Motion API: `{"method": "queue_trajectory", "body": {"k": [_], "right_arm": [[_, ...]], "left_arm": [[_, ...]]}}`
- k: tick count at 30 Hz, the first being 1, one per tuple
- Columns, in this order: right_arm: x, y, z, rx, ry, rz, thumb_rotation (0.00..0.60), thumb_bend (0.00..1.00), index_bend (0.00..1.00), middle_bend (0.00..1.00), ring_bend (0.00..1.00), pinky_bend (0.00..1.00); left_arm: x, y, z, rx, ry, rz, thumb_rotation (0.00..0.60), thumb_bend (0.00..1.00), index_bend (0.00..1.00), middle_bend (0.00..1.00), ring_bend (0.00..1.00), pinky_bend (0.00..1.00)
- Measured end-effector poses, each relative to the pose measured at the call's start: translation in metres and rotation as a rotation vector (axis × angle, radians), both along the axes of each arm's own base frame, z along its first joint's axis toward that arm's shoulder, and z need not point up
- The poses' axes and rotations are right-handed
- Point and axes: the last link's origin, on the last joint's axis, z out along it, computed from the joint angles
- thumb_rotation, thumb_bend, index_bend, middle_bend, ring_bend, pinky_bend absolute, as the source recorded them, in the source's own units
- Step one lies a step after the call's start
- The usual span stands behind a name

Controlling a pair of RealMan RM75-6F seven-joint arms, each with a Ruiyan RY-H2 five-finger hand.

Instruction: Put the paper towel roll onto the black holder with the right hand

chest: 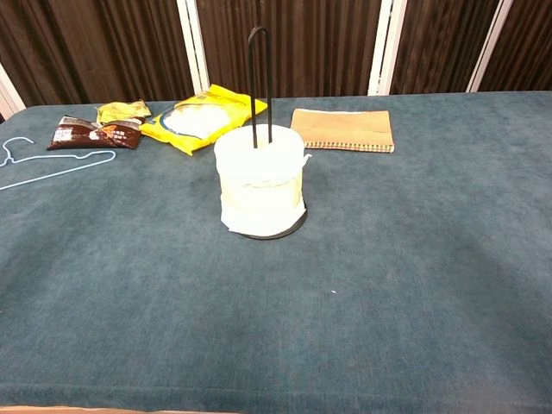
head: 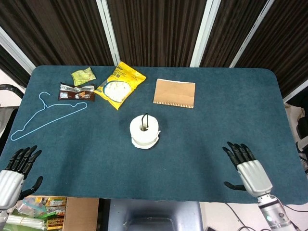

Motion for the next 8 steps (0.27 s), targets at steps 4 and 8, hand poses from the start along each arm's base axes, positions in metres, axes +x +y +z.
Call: {"method": "queue_trajectory", "body": {"k": [4, 8], "right_arm": [[-0.021, 0.011, 0.007, -0.049, -0.055, -0.023, 0.6, 0.19, 0.0, 0.0, 0.0, 0.0], [-0.026, 0.026, 0.011, -0.131, -0.028, -0.017, 0.6, 0.19, 0.0, 0.0, 0.0, 0.0]], "left_arm": [[0.0, 0.0, -0.003, -0.008, 0.011, 0.006, 0.6, 0.42, 0.0, 0.02, 0.04, 0.08], [0.0, 0.001, -0.004, -0.009, 0.012, 0.009, 0.6, 0.42, 0.0, 0.02, 0.04, 0.08]]}}
